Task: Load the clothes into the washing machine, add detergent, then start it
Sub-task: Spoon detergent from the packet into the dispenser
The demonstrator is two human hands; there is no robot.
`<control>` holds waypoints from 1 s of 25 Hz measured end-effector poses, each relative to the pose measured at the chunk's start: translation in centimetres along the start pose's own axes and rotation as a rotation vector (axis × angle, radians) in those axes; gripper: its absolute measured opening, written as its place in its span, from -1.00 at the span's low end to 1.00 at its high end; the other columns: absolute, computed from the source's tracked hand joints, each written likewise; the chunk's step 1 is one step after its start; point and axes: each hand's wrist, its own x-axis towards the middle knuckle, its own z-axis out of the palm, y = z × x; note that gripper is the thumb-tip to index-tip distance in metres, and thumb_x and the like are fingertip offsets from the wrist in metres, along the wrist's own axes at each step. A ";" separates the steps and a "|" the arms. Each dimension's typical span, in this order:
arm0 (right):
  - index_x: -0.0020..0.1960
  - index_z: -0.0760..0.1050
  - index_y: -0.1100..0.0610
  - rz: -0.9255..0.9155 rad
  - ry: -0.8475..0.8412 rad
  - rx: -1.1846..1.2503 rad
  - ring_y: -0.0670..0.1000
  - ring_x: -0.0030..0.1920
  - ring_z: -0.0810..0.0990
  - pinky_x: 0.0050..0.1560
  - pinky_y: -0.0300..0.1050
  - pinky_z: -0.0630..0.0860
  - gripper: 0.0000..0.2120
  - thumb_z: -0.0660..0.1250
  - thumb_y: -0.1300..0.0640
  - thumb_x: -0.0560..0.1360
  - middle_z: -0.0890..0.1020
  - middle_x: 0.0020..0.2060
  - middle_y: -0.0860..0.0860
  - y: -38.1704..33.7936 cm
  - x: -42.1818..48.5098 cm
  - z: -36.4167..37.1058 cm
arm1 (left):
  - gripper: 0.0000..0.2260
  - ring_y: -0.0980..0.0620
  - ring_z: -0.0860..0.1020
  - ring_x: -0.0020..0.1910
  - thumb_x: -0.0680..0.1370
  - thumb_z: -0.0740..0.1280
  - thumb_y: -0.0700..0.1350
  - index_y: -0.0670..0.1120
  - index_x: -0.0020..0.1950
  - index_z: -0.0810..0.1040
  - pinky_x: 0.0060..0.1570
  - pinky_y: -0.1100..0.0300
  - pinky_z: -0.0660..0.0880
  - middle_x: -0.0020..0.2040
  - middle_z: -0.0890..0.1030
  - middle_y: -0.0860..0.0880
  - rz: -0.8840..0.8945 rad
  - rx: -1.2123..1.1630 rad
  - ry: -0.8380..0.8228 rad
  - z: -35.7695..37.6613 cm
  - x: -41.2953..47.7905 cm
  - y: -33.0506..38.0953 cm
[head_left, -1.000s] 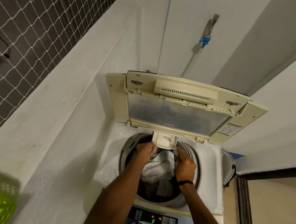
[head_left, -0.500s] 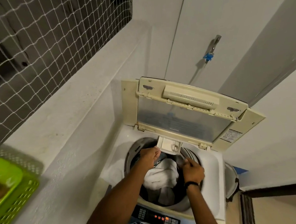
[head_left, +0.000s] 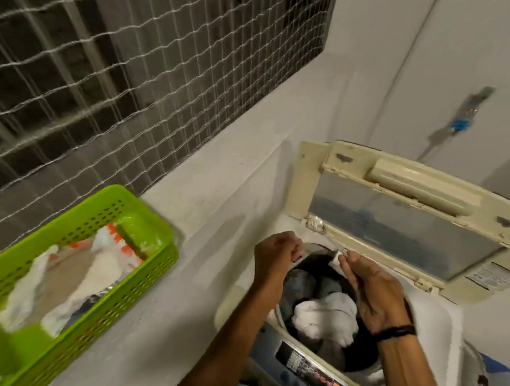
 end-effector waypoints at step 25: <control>0.08 0.64 0.08 -0.824 -0.972 -1.965 0.21 0.14 0.57 0.17 -0.01 0.48 -0.76 0.35 0.07 0.45 0.63 0.10 0.10 12.5 -9.9 32.2 | -0.80 0.08 0.65 -0.04 0.51 0.45 -0.11 0.01 0.14 0.66 0.02 0.26 0.47 0.04 0.69 0.06 0.524 0.828 0.999 -25.5 -16.9 11.4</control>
